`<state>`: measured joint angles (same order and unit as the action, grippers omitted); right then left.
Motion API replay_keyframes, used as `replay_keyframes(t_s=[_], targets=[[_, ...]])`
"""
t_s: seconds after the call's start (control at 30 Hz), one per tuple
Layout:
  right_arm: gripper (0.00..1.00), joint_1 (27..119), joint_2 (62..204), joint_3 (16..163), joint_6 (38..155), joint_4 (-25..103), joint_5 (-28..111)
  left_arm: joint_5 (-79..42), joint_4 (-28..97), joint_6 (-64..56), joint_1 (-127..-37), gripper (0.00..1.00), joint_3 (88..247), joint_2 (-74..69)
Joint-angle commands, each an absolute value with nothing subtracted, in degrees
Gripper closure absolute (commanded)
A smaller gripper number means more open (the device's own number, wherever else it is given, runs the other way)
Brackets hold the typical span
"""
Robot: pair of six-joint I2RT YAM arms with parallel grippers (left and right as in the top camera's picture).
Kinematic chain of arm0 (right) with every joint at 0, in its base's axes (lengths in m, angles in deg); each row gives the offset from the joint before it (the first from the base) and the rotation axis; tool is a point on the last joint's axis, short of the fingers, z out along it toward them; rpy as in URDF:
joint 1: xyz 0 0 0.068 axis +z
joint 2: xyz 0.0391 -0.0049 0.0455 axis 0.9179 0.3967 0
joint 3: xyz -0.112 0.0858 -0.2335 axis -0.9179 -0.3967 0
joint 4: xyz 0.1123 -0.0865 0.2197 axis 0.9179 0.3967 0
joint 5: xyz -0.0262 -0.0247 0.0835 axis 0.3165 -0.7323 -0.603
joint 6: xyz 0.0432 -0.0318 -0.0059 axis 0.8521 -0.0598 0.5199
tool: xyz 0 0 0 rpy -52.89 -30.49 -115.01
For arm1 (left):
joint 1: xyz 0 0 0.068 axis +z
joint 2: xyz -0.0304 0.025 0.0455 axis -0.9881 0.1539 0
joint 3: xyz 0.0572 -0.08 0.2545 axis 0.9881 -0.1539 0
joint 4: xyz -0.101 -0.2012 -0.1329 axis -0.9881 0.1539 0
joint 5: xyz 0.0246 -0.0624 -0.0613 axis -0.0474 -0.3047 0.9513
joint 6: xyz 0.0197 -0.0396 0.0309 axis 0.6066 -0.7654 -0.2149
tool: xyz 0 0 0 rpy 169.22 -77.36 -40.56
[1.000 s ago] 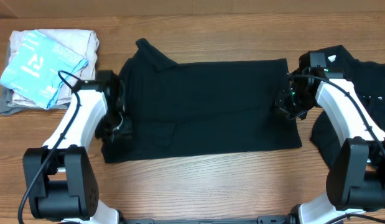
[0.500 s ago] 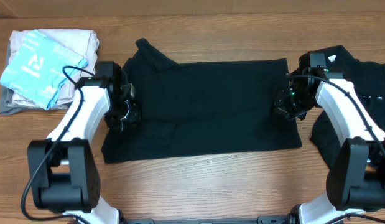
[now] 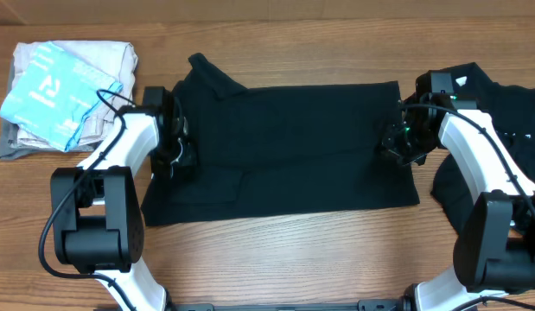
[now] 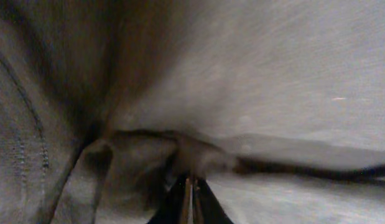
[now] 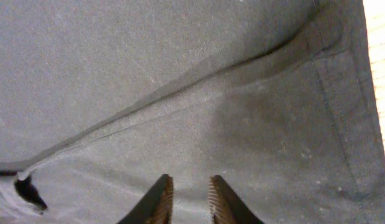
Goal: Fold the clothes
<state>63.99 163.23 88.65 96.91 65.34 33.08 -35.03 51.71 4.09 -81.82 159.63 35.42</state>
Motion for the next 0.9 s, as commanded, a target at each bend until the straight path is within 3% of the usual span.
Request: replay_keyframes(t_s=[0.0,0.13,0.23,0.37,0.57,0.87], targets=[[0.71,64.0,161.7,91.6,96.1,65.6,33.3,-32.2,53.3,5.6,-82.1,0.90,166.8,30.7],[0.69,64.0,161.7,95.5,96.1,67.8,33.3,-32.2,55.5,5.6,-83.5,0.89,175.3,27.9],[0.66,64.0,161.7,97.8,96.1,69.5,33.3,-30.5,58.5,5.7,-85.4,0.96,181.2,27.7],[0.64,64.0,161.7,98.2,96.1,70.8,33.4,-24.9,63.2,9.4,-88.6,0.96,181.8,28.2],[0.63,64.0,161.7,98.1,96.1,72.1,33.4,-23.6,68.6,11.9,-92.3,0.96,175.3,30.8],[0.63,64.0,161.7,98.1,96.1,72.0,35.4,-21.7,56.5,11.6,-92.4,0.96,159.7,31.1]])
